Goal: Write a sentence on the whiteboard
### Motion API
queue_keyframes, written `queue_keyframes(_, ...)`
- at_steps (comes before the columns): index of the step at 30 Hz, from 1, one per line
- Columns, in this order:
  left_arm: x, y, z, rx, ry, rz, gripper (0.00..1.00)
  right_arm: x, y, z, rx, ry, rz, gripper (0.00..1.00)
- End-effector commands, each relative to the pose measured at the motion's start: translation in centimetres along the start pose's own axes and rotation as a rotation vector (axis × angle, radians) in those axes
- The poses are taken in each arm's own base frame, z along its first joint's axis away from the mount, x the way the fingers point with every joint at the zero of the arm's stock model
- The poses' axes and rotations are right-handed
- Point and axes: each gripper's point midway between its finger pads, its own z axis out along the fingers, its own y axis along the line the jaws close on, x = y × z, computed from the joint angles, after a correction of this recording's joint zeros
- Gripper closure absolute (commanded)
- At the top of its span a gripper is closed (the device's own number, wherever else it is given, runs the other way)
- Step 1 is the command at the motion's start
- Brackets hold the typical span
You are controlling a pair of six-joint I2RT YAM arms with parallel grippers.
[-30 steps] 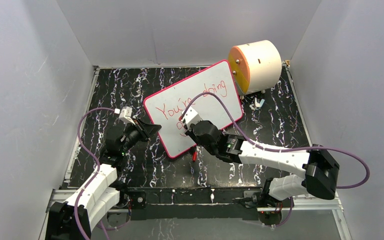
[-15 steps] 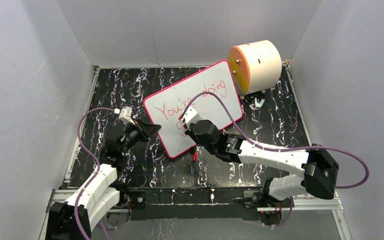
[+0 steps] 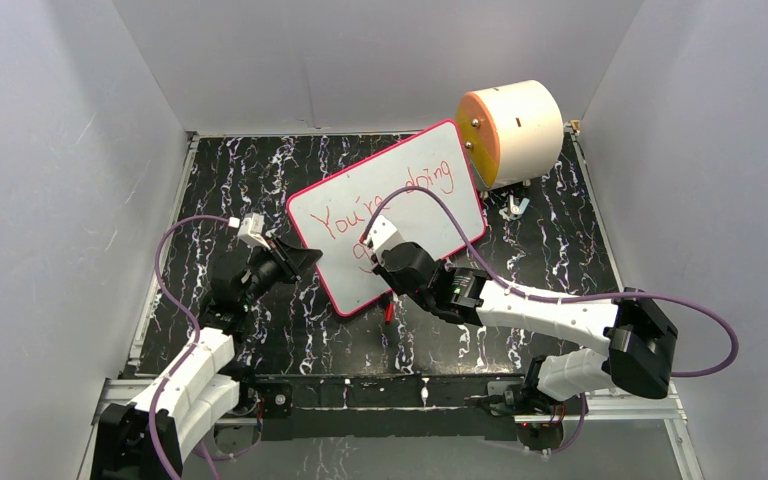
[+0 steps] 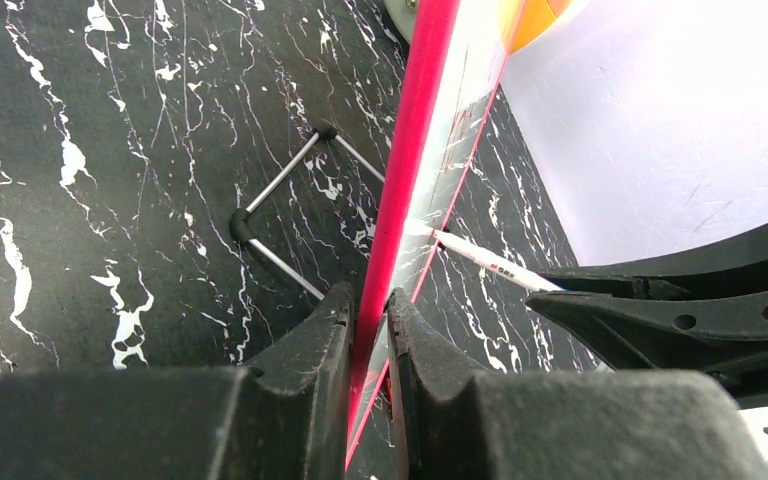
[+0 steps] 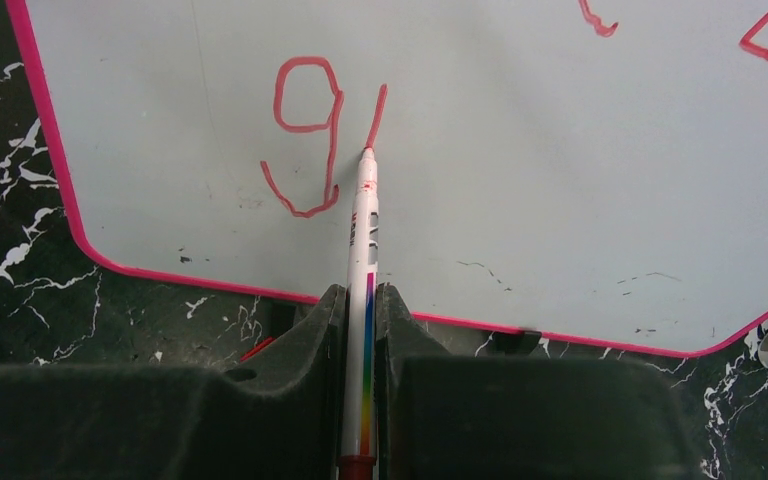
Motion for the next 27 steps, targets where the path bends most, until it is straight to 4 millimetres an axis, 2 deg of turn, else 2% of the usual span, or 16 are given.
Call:
queue_keyframes(1,-0.5,0.3,0.2,-0.029,-0.003,-0.008,1.00,1.1,0.1,-0.2,-0.017,0.045,0.022,1.00)
queue_keyframes(9,-0.5,0.3,0.2,-0.029,-0.003,-0.011,1.00,1.3,0.3,-0.2,-0.029,0.048,0.021,1.00)
queue_keyframes(27,-0.4,0.3,0.2,-0.028,0.001,-0.015,1.00,-1.6,-0.7,0.0,-0.010,-0.076,0.045,1.00)
